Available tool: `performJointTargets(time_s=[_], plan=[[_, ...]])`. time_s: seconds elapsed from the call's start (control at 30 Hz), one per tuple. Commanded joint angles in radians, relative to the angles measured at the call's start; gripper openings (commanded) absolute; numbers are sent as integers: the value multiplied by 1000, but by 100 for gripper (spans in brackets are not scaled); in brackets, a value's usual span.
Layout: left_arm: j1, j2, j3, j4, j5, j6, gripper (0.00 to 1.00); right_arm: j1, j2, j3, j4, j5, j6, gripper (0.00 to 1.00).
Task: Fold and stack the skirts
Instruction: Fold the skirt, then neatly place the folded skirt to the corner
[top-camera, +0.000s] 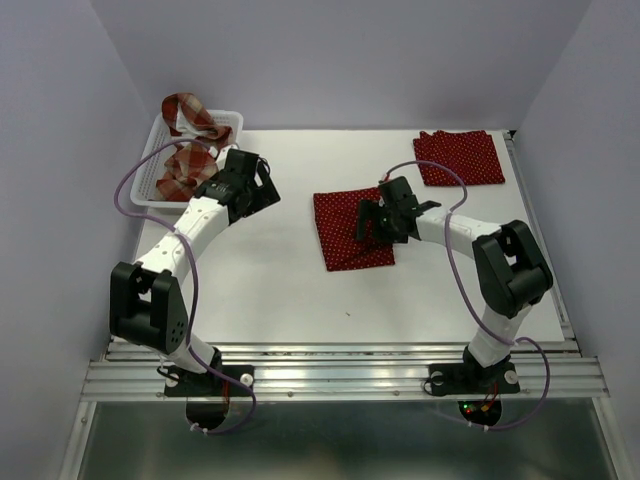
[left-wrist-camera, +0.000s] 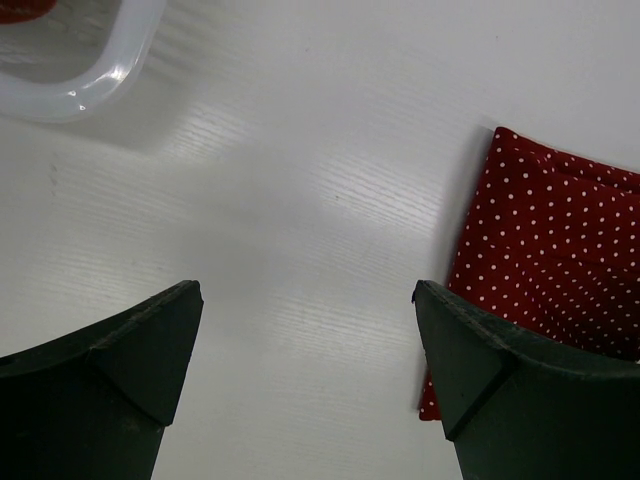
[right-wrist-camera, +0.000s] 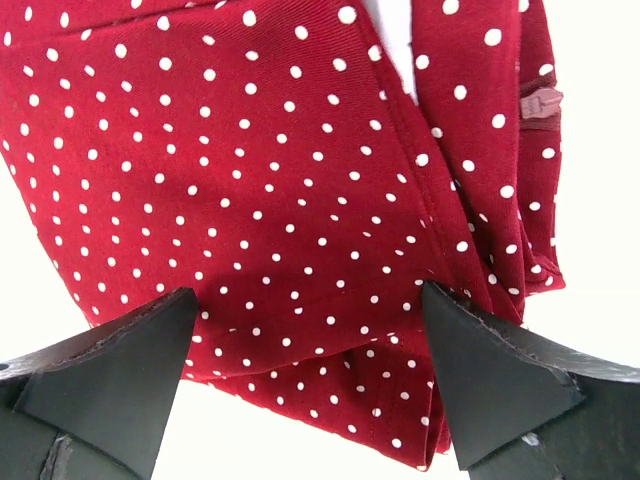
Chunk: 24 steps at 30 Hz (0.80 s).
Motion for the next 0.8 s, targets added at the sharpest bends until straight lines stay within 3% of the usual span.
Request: performJointTargets(time_s=[0.0,0.13,0.3,0.43,0.53,0.77], plan=[[5,2,52,-1,-9,17,99,-7,-7,-26,27,-61,-82,100],[5,4,63,4,2,25,99,-7,-77,21,7,-10,-142,100],[5,7,72,5,6,37,99,-7,-174,92,-68,-105,-185,100],[5,13,77,14,20,46,99,-7,-260,49,-67,-81,-80,100],[5,25,87,10,25,55,99,2,-301,-22,-44,-170,-29,100],[5,30,97,2,20,80,99,95,-329,-146,-22,-185,-27,100]])
